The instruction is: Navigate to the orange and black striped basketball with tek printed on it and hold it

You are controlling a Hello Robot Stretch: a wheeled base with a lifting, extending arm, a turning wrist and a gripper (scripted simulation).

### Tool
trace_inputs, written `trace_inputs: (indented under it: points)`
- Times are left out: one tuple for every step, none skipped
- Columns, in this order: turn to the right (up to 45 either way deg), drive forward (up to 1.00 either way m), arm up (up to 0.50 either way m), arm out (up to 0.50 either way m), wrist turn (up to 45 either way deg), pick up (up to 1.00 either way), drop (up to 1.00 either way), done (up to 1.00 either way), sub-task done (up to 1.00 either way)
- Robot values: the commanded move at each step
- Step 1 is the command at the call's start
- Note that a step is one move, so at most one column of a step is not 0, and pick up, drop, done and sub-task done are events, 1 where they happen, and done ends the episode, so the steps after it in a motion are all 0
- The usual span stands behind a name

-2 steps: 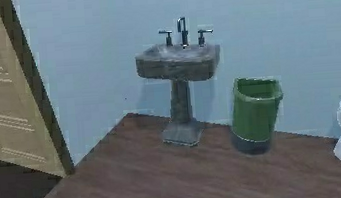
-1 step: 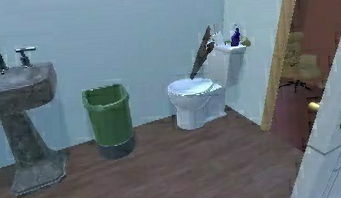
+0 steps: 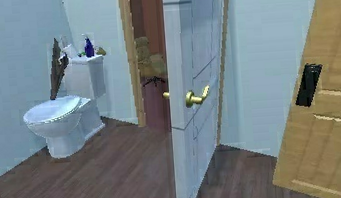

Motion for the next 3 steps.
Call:
trace_inputs:
  points:
    - [0.0, 0.15, 0.00, 0.00, 0.0, 0.00, 0.00, 0.00, 0.00]
    - [-45.0, 0.00, 0.00, 0.00, 0.0, 0.00, 0.00, 0.00, 0.00]
    - [-39.0, 0.00, 0.00, 0.00, 0.0, 0.00, 0.00, 0.00, 0.00]
